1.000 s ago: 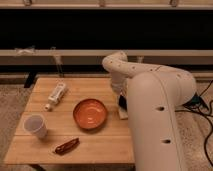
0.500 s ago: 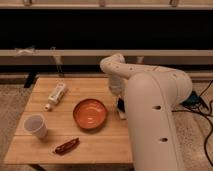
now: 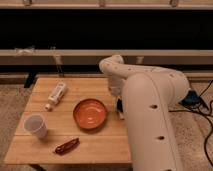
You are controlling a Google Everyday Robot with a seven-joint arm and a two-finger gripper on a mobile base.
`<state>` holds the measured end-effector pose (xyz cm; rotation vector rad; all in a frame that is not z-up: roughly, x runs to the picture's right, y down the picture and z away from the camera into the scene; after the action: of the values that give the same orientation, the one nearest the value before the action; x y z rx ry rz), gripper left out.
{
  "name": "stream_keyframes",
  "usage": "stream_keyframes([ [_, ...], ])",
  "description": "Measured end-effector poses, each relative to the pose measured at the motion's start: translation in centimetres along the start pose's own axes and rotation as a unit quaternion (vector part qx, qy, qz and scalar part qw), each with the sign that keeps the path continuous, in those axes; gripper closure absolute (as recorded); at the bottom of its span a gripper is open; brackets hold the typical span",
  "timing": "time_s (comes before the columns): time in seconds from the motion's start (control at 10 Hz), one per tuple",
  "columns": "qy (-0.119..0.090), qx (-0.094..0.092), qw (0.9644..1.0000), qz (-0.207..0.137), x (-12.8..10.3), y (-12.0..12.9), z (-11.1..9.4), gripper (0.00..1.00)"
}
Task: Place the eraser on the white sponge
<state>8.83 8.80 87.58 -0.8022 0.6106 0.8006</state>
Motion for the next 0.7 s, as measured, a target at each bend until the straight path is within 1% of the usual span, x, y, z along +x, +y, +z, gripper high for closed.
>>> stream_keyframes([
  [0.1,-0.001,-0.001,1.0000,0.006,-0.03,-0.24,0.08,0.25],
  [0.2,-0.002,-0.003,0.9999,0.011,-0.11,-0.44,0.05,0.20],
  [0.7,-0.008,-0.008,0.9998,0.019,-0.07,-0.87,-0.09,0.20],
])
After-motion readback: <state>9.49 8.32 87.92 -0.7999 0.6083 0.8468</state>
